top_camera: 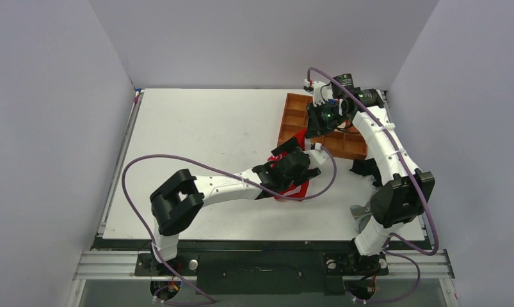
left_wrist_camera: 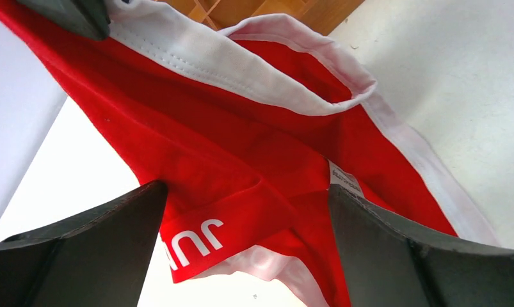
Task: Roll the underwear
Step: Flatten out the underwear at the center of the board.
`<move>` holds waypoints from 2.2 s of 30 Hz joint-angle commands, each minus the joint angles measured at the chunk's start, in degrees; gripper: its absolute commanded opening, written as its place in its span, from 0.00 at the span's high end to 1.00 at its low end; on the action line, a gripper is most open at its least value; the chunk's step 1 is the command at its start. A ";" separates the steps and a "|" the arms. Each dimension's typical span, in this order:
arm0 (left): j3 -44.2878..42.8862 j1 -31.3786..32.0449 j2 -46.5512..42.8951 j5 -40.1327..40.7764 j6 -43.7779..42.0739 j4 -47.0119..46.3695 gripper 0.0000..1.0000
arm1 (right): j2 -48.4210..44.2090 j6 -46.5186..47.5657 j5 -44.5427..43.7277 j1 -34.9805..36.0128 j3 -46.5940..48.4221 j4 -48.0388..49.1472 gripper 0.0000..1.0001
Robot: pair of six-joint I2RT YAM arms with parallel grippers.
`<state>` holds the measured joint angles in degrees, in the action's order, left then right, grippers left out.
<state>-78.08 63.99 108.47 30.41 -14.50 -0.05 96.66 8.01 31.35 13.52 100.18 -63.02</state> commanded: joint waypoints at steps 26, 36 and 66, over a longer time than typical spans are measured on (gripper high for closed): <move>4.51 -3.34 -11.90 -7.72 -4.13 -1.44 1.00 | -2.61 4.45 4.86 -1.12 -1.68 0.23 1.00; -4.35 -11.19 -23.55 -33.70 -3.33 24.24 1.00 | -6.34 16.72 6.59 3.94 3.66 -11.81 1.00; -7.63 -37.30 -30.84 -45.62 -15.51 17.62 1.00 | -2.49 17.60 -8.57 13.27 23.14 -2.13 1.00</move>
<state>-88.16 26.92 82.37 -12.51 -25.80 19.88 103.46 22.70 26.76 24.62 129.51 -68.93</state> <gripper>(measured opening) 0.015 0.022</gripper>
